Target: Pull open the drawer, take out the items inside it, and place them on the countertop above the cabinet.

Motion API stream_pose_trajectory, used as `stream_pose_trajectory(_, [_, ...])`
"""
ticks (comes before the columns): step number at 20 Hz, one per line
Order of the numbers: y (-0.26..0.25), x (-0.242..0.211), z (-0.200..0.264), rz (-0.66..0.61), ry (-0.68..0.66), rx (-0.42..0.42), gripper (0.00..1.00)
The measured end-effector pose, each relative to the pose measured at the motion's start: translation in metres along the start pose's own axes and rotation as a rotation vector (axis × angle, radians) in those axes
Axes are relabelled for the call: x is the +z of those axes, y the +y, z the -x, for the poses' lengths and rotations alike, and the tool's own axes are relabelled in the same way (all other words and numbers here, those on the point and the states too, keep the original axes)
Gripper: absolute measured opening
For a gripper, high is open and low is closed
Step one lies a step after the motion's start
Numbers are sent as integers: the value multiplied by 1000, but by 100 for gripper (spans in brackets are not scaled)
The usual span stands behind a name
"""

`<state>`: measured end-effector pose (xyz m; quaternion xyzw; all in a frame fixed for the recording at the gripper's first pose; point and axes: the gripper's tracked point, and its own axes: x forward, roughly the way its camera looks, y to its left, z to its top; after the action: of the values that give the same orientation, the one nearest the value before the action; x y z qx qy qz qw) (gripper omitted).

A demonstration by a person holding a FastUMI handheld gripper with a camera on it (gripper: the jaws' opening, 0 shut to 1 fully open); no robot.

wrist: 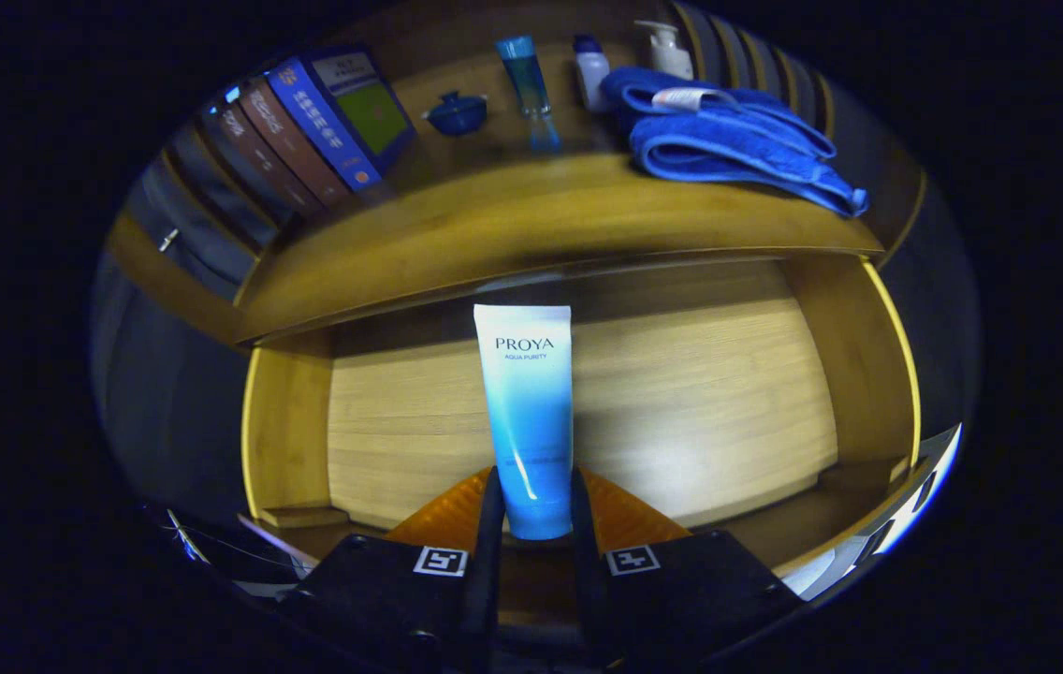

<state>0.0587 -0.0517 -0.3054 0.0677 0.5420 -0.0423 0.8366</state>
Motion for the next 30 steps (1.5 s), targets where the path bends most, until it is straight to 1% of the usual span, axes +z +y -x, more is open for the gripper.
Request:
stream_pose_trajectory(3, [7, 16, 36, 12, -68, 20, 39])
stream_pose_trajectory(7, [17, 74, 44, 40, -161, 9, 39])
stream_pose_trajectory(10, [25, 123, 24, 58, -185, -20, 39])
stream_pose_trajectory(12, [26, 146, 5, 66, -178, -46, 39])
stream_pose_trajectory(15, [28, 169, -29, 69, -149, -80, 39])
stream_pose_trajectory(17, [27, 176, -47, 78, -127, -106, 39])
stream_pose_trajectory(19, [23, 182, -58, 54, -123, -126, 39])
stream_pose_trajectory(20, [19, 183, -64, 42, -119, -136, 41])
stream_pose_trajectory(21, [20, 186, -64, 37, -135, -125, 44])
stream_pose_trajectory(23, [17, 190, -57, 43, -153, -136, 63])
stream_pose_trajectory(25, [19, 186, -45, 47, -170, -127, 81])
stream_pose_trajectory(27, [20, 181, -31, 45, -221, -104, 99])
stream_pose_trajectory(30, [24, 168, 5, 71, -330, -61, 99])
